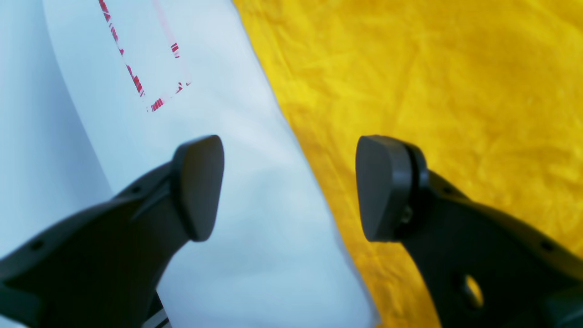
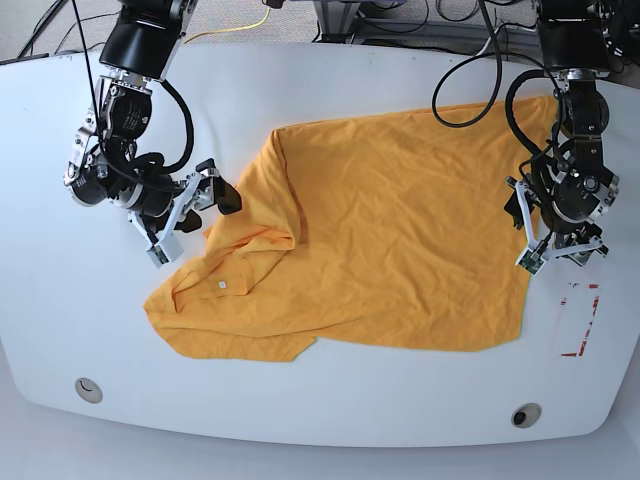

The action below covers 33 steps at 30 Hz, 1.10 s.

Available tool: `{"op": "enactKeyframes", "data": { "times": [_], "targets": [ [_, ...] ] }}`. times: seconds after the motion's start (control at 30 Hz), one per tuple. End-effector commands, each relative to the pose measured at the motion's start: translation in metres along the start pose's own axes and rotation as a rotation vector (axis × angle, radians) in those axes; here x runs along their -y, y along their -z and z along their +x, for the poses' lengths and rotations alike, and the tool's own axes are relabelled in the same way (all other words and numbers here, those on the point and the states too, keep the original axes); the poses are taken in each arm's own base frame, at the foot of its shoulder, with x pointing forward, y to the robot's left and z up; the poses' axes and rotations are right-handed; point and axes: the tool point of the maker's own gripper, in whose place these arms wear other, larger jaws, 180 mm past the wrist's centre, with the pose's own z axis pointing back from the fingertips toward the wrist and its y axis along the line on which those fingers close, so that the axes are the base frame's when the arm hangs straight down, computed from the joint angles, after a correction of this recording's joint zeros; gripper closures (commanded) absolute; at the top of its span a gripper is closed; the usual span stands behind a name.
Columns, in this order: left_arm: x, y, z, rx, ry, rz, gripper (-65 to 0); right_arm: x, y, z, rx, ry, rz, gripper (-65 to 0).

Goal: Layout the t-shirt on the table in an organized manner, then fold the t-shirt properly
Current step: 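Lower the right gripper onto the folded shirt edge and grasp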

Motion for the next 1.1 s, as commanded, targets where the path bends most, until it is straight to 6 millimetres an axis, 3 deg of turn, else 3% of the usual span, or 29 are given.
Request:
{"op": "enactKeyframes", "data": {
  "times": [0.0, 0.3, 0.73, 0.97, 1.07],
  "targets": [
    [-0.013, -0.006, 0.009, 0.031, 0.005, 0.036, -42.8, 0.002, -0.002, 0.014, 0.042, -0.011, 0.006, -49.6],
    [-0.014, -0.006, 0.009, 0.029, 0.006, 0.038, -42.8, 0.009, 0.012, 0.006, 0.019, 0.055, 0.04, -49.6],
    [-0.013, -0.006, 0.009, 0.028, 0.006, 0.037, -42.8, -0.017, 0.028, 0.042, 0.06, -0.056, 0.101, -49.3],
    [-0.013, -0.006, 0.009, 0.028, 0.006, 0.037, -42.8, -0.036, 0.038, 0.051, 0.066, -0.102, 0.142, -34.9],
    [-0.013, -0.006, 0.009, 0.028, 0.006, 0.037, -42.8, -0.042, 0.041, 0.052, 0.063, -0.111, 0.155, -33.9]
  ]
}}
